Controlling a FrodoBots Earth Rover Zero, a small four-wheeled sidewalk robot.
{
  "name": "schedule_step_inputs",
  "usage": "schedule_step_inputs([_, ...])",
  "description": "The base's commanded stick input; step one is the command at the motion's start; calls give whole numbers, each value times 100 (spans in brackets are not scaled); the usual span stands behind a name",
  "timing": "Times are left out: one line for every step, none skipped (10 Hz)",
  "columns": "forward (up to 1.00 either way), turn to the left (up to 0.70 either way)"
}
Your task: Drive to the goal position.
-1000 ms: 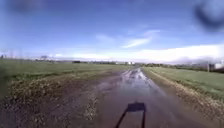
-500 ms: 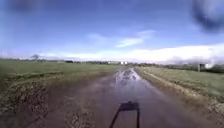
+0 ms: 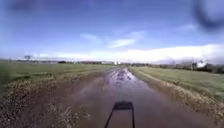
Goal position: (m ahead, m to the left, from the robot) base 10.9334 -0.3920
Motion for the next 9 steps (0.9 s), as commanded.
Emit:
schedule_step_inputs([70,0])
schedule_step_inputs([70,0])
schedule_step_inputs([70,0])
schedule_step_inputs([70,0])
schedule_step_inputs([70,0])
schedule_step_inputs([70,0])
schedule_step_inputs([70,21])
schedule_step_inputs([70,28])
schedule_step_inputs([70,35])
